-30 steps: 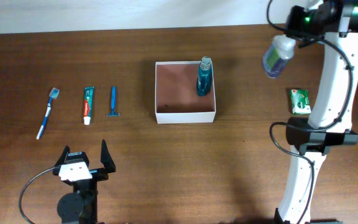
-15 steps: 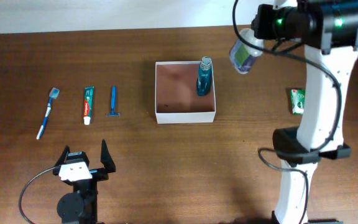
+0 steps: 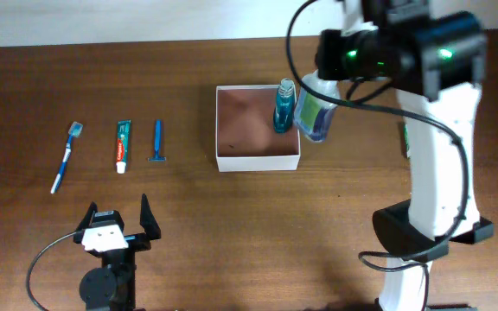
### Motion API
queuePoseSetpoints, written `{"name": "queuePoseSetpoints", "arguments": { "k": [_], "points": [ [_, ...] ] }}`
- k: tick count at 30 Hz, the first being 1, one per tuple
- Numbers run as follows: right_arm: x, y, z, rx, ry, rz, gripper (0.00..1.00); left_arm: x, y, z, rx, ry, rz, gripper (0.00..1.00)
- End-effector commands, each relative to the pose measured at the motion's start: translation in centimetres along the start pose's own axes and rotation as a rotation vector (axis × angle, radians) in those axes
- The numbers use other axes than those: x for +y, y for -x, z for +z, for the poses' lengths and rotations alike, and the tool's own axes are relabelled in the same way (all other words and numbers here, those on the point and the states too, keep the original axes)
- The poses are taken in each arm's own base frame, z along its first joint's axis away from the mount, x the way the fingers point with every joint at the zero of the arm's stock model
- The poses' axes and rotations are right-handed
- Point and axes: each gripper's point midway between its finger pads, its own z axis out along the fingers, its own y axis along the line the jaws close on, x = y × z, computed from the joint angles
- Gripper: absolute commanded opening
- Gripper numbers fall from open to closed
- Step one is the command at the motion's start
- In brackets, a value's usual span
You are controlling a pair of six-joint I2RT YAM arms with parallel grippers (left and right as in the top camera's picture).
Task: Pack container
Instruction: 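Lift the soap pump bottle and carry it over the box, then lower the soap bottle beside the Listerine and release it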
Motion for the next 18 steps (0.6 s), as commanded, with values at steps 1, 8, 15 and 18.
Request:
{"name": "queuePoseSetpoints", "arguments": {
  "k": [1,8,15,18],
  "points": [
    [-0.7,-1.8,2.1,0.078,-0.102,0.048,0.17,0.1,-0.2,0.0,-0.001,0.006,-0.010,0.99],
    [-1.3,-3.5,5.7,0.170,-0.148,0.114,0.17,0.1,-0.2,0.0,-0.001,0.007,-0.010,0.99],
    [0.1,-4.0,8.2,0.208,-0.066,0.124,0.18,0.1,-0.2,0.0,-0.001,0.007,-0.010,0.99],
    [0.0,-4.5,9.9,0.231,-0.064,0.129,0.17,0.1,-0.2,0.0,-0.001,0.007,-0.010,0.99]
  ]
}}
